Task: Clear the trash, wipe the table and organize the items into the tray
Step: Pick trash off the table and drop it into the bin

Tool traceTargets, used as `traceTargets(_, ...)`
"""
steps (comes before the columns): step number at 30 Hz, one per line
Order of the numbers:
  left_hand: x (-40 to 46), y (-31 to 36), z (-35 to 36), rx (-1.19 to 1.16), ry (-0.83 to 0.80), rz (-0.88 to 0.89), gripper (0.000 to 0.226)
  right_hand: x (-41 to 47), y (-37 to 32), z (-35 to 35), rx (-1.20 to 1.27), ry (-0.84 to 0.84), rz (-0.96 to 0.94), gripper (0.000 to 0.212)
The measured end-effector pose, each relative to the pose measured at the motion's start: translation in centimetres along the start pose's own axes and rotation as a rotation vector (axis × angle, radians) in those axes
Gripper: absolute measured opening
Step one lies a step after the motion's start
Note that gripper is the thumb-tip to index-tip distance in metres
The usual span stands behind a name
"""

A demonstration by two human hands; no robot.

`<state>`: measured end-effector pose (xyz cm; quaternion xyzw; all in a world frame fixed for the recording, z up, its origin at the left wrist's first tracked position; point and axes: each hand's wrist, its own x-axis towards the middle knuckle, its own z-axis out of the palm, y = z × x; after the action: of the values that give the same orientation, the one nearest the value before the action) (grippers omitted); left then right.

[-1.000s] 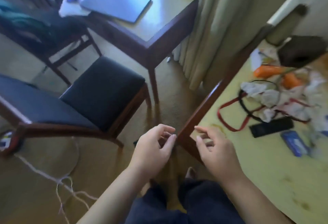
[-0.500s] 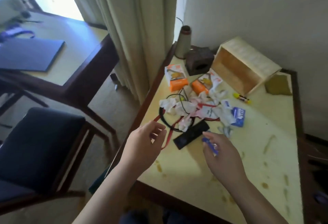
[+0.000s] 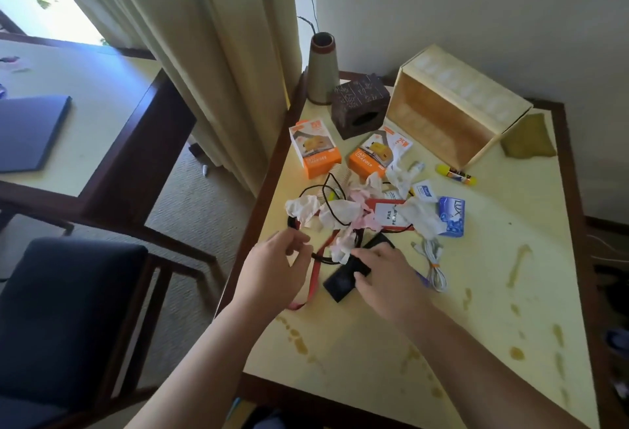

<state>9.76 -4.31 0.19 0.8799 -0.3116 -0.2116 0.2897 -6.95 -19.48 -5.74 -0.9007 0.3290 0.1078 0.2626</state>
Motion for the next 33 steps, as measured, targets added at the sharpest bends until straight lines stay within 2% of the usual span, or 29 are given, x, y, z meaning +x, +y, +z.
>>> traceTargets(2,2.3,-0.5,0.5,0.055,-0.040,0.003,0.027,1.3,-0.8,0.5,-0.061,-0.006,-0.016,0.054)
traceTargets(7,7.1,-1.0,1.0,0.165,-0.181,-0.014,0.060,3.9,-2.1,2.3,-0.183,0.117,-0.078,0.049)
traceTargets(11,9.5,-1.7,2.3,0.234,-0.254,-0.022,0.072,4.8,-2.3,3.3,-0.297,0.241,-0.066,0.036)
traceTargets(13,10.0,-2.0,2.9,0.265,-0.287,-0.013,0.074,4.8,-2.2,3.5,-0.264,0.323,-0.107,0.027)
traceTargets(16,10.2,-2.3,3.4,0.295,-0.316,-0.011,0.072,3.8,-1.8,3.6,-0.121,0.407,-0.153,0.014)
traceTargets(18,10.2,-2.3,3.6,0.280,-0.314,-0.007,0.070,2.8,-1.4,3.5,-0.038,0.431,-0.137,0.012)
traceTargets(21,10.1,-2.4,3.7,0.207,-0.288,-0.015,0.063,1.2,-0.8,2.9,0.075,0.465,-0.074,0.014)
traceTargets(24,9.7,-2.7,3.7,0.127,-0.236,-0.031,0.053,0.1,-0.5,1.6,0.230,0.462,0.069,0.016)
traceTargets(28,8.7,-3.0,3.4,0.099,-0.142,-0.017,0.032,0.8,0.2,0.3,0.321,0.417,0.196,0.033)
traceTargets(31,8.0,-3.4,3.0,0.098,-0.096,-0.019,0.028,2.7,0.6,-0.5,0.272,0.364,0.214,0.054)
traceTargets(33,7.4,-3.6,2.6,0.096,-0.075,-0.018,0.027,3.8,0.5,-1.0,0.245,0.353,0.189,0.058)
